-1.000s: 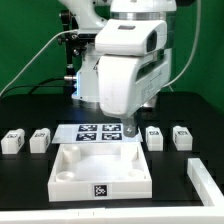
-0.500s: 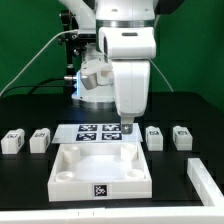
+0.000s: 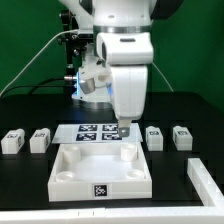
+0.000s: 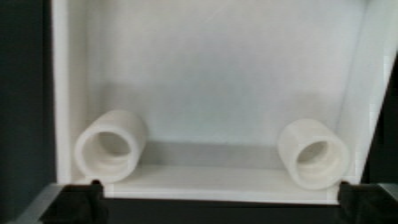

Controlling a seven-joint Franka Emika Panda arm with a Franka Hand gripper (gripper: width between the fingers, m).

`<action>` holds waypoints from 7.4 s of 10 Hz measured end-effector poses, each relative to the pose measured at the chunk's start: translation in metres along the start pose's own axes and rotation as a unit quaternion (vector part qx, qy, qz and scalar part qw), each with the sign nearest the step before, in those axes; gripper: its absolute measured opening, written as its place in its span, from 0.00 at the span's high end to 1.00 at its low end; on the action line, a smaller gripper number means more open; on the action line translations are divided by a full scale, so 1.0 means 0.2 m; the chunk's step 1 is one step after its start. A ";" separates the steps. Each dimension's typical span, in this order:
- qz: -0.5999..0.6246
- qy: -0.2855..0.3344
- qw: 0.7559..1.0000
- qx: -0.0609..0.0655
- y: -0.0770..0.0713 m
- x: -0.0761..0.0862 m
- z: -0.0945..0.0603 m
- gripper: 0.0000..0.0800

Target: Assemble one leg

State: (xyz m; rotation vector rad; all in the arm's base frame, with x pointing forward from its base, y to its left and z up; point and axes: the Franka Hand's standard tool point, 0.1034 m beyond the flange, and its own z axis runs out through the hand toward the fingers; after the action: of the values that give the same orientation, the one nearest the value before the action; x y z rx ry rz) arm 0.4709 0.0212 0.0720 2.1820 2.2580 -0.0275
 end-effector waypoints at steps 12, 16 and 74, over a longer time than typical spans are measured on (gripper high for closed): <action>0.007 0.013 0.999 0.032 -0.14 -0.14 0.31 0.86; 0.008 0.013 0.999 0.028 -0.13 -0.14 0.30 0.92; 0.610 -0.314 0.654 0.319 -0.17 0.77 0.13 0.19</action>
Offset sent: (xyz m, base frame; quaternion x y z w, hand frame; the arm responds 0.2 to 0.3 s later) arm -0.0030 -0.0112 -0.0362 -0.0004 0.0364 -0.0369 0.9987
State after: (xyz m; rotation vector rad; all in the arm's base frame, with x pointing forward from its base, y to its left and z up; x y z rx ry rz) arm 0.4306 0.1739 0.0443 2.7809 0.1338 -1.4127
